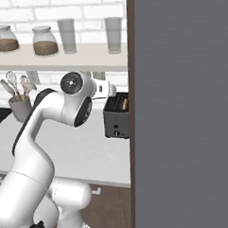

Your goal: Start the toaster. Once the lever pops up, take the bread to the plate on the dining counter.

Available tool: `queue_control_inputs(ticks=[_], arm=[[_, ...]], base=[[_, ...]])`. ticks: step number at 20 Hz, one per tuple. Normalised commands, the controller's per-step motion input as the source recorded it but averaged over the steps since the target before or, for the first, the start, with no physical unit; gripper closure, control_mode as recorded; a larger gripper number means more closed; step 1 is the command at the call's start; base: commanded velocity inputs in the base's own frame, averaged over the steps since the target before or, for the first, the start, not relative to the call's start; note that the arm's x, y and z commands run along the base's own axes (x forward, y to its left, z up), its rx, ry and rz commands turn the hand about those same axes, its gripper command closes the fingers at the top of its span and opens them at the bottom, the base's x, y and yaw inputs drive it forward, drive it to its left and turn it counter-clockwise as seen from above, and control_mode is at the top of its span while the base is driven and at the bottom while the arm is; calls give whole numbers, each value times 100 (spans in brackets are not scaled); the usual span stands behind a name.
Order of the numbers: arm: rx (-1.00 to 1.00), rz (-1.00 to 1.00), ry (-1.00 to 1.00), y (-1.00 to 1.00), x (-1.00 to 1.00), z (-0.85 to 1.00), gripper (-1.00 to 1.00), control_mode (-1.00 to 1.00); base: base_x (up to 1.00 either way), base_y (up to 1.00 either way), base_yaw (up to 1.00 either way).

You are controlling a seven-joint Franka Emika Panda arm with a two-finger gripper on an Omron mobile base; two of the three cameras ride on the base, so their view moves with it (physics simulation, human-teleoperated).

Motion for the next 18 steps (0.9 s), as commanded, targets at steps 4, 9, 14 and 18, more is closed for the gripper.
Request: queue_control_inputs(ticks=[4, 9, 14, 18], arm=[[0, 0, 0, 0, 0, 0, -100, -100], [0, 0, 0, 0, 0, 0, -100, -100], [0, 0, 0, 0, 0, 0, -100, -100], [0, 0, 0, 0, 0, 0, -100, -100]], base=[[0, 0, 0], [0, 0, 0], [0, 0, 0], [0, 0, 0]])
